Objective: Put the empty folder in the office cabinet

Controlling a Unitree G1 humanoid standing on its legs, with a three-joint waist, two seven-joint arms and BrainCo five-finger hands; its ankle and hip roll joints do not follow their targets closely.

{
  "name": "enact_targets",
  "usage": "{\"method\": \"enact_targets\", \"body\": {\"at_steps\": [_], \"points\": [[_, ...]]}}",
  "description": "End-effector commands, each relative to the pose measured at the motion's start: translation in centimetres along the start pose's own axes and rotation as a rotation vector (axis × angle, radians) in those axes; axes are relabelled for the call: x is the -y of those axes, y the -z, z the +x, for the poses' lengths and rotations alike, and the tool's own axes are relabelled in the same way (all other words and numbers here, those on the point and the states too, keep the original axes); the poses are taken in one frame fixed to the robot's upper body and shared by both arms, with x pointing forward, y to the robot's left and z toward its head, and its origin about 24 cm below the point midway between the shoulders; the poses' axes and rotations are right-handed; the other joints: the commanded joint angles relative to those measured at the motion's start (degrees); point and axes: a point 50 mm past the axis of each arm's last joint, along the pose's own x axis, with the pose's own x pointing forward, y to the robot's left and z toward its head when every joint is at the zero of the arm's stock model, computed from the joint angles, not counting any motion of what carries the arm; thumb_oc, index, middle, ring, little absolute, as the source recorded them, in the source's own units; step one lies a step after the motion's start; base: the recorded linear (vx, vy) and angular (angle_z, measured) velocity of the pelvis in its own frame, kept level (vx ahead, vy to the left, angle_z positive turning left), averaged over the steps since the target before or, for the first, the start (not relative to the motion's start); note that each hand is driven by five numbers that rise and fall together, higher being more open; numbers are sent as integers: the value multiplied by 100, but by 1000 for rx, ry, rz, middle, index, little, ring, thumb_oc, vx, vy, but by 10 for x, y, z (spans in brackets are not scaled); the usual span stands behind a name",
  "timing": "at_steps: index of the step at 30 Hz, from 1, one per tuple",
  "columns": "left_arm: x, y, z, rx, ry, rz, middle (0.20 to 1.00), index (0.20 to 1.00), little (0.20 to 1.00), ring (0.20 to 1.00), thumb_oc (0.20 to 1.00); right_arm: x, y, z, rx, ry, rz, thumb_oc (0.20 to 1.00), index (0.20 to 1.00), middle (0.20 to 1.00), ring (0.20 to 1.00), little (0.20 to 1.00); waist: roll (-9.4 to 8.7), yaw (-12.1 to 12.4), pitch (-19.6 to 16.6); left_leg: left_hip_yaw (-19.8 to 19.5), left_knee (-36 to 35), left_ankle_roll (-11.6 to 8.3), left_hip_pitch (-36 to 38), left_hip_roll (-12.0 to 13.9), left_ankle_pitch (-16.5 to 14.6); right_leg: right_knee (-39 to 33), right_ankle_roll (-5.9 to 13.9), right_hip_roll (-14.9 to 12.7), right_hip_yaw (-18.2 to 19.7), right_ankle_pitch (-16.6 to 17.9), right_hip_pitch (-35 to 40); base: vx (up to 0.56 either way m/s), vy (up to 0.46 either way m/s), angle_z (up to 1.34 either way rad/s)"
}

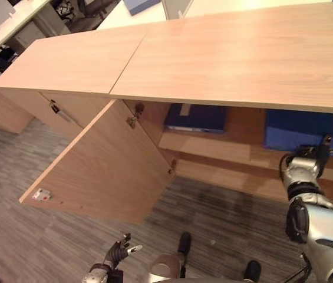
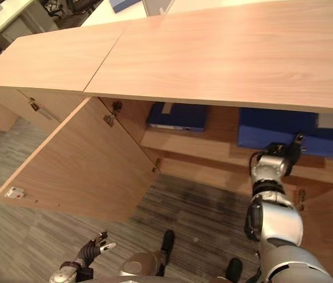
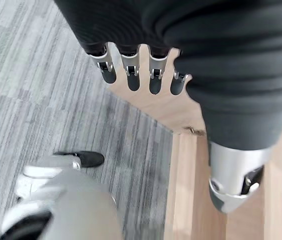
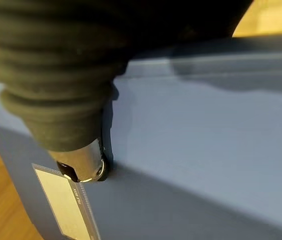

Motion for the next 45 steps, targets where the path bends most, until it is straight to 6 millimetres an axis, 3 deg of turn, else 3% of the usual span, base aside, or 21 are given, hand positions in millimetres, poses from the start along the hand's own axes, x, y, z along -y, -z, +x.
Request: {"method": "enact_targets", "body": {"at_steps": [1, 6, 12, 13, 17, 20, 22, 24, 26, 28, 29, 31, 32, 33, 34, 36, 38, 39, 45], "points": [[-10, -37, 12, 106, 27, 97, 1000, 1000, 1000, 1000, 1000, -62, -31, -2, 89, -146, 41, 200, 200, 200, 200, 200, -324, 161, 335, -116, 174, 8, -109, -258, -524, 756, 63, -140, 87, -873, -276, -82, 21, -3], [-11, -38, 12, 105, 30, 132, 1000, 1000, 1000, 1000, 1000, -87, -41, -5, 103, -207, -2, 200, 200, 200, 200, 200, -284, 141, 417, 36, 387, 32, -403, -220, -579, 1158, 24, -180, 346, -964, -800, -39, 12, -8], [-19, -33, 13, 72, -23, 115, 1000, 1000, 1000, 1000, 1000, -118, -38, -15, 110, -302, -92, 200, 200, 200, 200, 200, -330, 103, 516, 234, 732, -23, -583, -79, -756, 1606, -109, -67, 706, -1206, -1236, 12, -111, -22], [-24, -39, 17, 76, -52, 103, 1000, 1000, 1000, 1000, 1000, -114, -36, -15, 107, -321, -96, 200, 200, 200, 200, 200, -434, 1, 799, 259, 1661, -251, -1046, -129, -803, 1552, -315, -5, 673, -1342, -1106, -78, -340, -5], [-25, -39, 20, 60, -63, 117, 1000, 1000, 1000, 1000, 1000, -111, -39, -13, 113, -297, -96, 200, 200, 200, 200, 200, -533, -71, 868, 285, 2145, -282, -1472, -147, -761, 1520, -374, -26, 551, -1382, -1093, 7, -156, 44], [-22, -34, 20, 36, -53, 132, 1000, 1000, 1000, 1000, 1000, -108, -32, -13, 98, -301, -127, 200, 200, 200, 200, 200, -528, 5, 839, 213, 1634, -247, -1575, -240, -471, 1487, -370, 136, 580, -1442, -992, 136, -6, 14], [-21, -29, 20, 13, -51, 147, 1000, 1000, 1000, 1000, 1000, -95, -23, -11, 71, -277, -149, 200, 200, 200, 200, 200, -546, 146, 847, 22, 1097, -193, -1891, -390, -117, 1351, -366, 357, 676, -1479, -824, 154, -7, -8], [-22, -25, 19, -2, -53, 160, 1000, 1000, 1000, 1000, 1000, -88, -18, -10, 56, -260, -150, 200, 200, 200, 200, 200, -592, 186, 829, 28, 983, -176, -1952, -416, -60, 1299, -354, 398, 732, -1512, -758, 180, 15, -39], [-28, -13, 14, -41, -96, 133, 1000, 1000, 1000, 1000, 1000, -65, 9, -12, -23, -232, -161, 200, 200, 200, 200, 200, -725, 301, 710, 57, 656, -13, -1646, -335, 14, 1179, -233, 492, 991, -1585, -442, 369, 164, -102], [-32, -16, 13, -24, -116, 117, 1000, 1000, 1000, 1000, 1000, -60, 26, -17, -68, -229, -161, 200, 200, 200, 200, 200, -992, 352, 660, 278, 655, 123, -1496, -379, -109, 1093, -92, 339, 1104, -1450, -343, 266, 241, -58], [-38, -24, 12, 10, -129, 107, 1000, 1000, 1000, 1000, 1000, -59, 35, -20, -98, -228, -158, 200, 200, 200, 200, 200, -1149, 387, 686, 417, 766, 244, -1401, -422, -324, 1231, 86, 242, 1157, -1288, -374, 192, 248, -46], [-51, -36, 11, 52, -175, 72, 1000, 1000, 1000, 1000, 1000, -64, 44, -25, -127, -251, -162, 200, 200, 200, 200, 200, -1184, 365, 858, 545, 856, 339, -1240, -357, -517, 2234, 495, 68, 1014, -696, -923, 45, 205, -56], [-55, -39, 10, 63, -189, 68, 1000, 1000, 1000, 1000, 1000, -70, 45, -27, -134, -265, -162, 200, 200, 200, 200, 200, -1096, 360, 910, 593, 830, 375, -1257, -255, -420, 2574, 632, 41, 913, -461, -1170, 35, 259, -100], [-56, -38, 9, 54, -179, 107, 1000, 1000, 1000, 1000, 1000, -69, 45, -26, -148, -256, -155, 200, 200, 200, 200, 200, -948, 334, 874, 665, 697, 371, -1130, -188, -469, 2467, 643, -238, 568, -442, -1289, 59, 171, -107], [-57, -41, 11, 60, -177, 118, 1000, 1000, 1000, 1000, 1000, -69, 43, -25, -139, -255, -156, 200, 200, 200, 200, 200, -945, 361, 877, 661, 663, 317, -1125, -162, -492, 2096, 556, -412, 474, -540, -1295, 129, 63, -79], [-56, -43, 12, 62, -172, 126, 1000, 1000, 1000, 1000, 1000, -70, 39, -23, -129, -253, -154, 200, 200, 200, 200, 200, -963, 351, 864, 619, 641, 253, -1087, -163, -588, 1668, 488, -489, 361, -582, -1176, 87, -73, -21], [-58, -45, 13, 65, -176, 135, 1000, 1000, 1000, 1000, 1000, -74, 30, -21, -105, -249, -136, 200, 200, 200, 200, 200, -956, 315, 852, 566, 648, 185, -1075, -172, -695, 1079, 485, -621, 391, -318, -1273, 97, -57, -8], [-57, -46, 14, 64, -177, 145, 1000, 1000, 1000, 1000, 1000, -76, 22, -18, -82, -248, -126, 200, 200, 200, 200, 200, -937, 241, 871, 508, 707, 154, -1091, -202, -734, 797, 522, -759, 524, -19, -1470, 88, -53, -1], [-49, -40, 16, 39, -154, 180, 1000, 1000, 1000, 1000, 1000, -68, 1, -8, -31, -213, -126, 200, 200, 200, 200, 200, -1001, 180, 839, 416, 1126, 142, -1176, -510, -1037, 496, 641, -952, 682, 434, -1284, 44, -33, 40]]}}
